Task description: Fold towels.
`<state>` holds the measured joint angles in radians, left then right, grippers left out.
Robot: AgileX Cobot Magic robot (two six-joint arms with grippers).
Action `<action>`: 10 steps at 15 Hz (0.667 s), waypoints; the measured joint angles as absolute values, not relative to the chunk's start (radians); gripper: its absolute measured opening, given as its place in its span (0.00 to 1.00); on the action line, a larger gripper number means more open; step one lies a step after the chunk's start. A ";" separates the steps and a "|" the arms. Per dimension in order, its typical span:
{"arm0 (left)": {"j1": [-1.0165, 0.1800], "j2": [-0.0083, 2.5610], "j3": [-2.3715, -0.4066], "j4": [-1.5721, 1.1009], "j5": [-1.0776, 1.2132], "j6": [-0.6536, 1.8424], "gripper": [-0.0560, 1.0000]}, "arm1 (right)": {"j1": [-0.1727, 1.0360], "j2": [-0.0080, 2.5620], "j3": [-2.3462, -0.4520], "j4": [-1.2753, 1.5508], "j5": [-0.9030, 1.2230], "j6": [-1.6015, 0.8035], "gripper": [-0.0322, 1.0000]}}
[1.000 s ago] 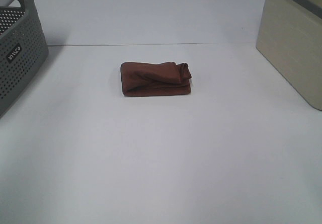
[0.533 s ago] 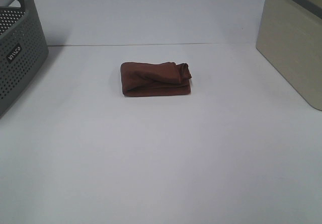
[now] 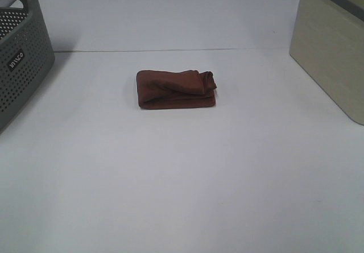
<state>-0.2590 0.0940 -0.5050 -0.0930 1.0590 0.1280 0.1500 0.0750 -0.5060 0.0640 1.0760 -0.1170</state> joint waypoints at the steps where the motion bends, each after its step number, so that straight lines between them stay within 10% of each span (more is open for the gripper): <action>1: -0.259 0.094 -0.505 -0.093 1.058 0.130 0.66 | 0.150 0.075 -0.506 0.064 1.075 -0.117 0.80; 10: -0.214 0.094 -0.505 -0.093 1.057 0.130 0.66 | 0.148 0.075 -0.506 0.065 1.075 -0.117 0.80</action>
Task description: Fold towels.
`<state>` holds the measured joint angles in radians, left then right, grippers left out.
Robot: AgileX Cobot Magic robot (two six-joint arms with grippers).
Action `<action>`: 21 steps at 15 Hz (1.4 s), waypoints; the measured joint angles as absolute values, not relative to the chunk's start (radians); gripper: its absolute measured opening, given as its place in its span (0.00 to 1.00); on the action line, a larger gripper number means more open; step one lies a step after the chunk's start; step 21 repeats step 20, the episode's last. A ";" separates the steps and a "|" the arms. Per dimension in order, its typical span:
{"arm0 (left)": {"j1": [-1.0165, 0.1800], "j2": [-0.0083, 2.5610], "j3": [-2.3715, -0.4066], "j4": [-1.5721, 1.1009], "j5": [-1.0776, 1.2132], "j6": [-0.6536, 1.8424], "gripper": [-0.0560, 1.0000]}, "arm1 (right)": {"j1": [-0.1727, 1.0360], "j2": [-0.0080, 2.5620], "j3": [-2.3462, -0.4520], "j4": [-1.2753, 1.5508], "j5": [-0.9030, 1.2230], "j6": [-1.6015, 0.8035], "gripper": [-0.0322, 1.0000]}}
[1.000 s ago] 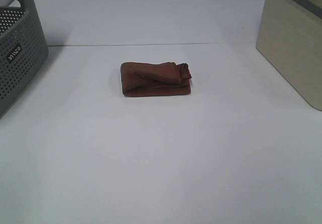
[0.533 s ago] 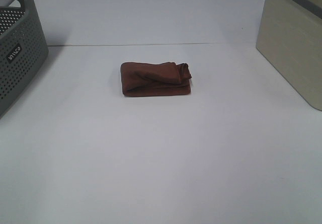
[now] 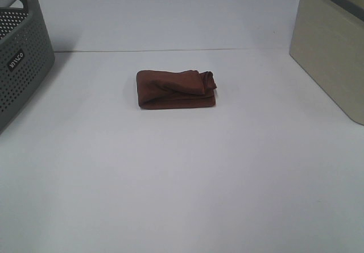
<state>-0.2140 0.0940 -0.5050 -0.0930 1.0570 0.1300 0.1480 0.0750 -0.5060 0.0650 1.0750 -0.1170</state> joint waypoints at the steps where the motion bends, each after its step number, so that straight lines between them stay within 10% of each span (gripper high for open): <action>1: -0.167 0.094 -0.505 -0.093 1.057 0.130 0.66 | 0.141 0.075 -0.506 0.065 1.075 -0.117 0.80; 5: 0.033 -0.003 -0.505 -0.092 1.055 0.130 0.66 | 0.119 0.021 -0.505 0.067 1.073 -0.117 0.80; 21: 0.035 -0.005 -0.505 -0.092 1.054 0.130 0.66 | 0.050 -0.006 -0.505 0.075 1.073 -0.117 0.80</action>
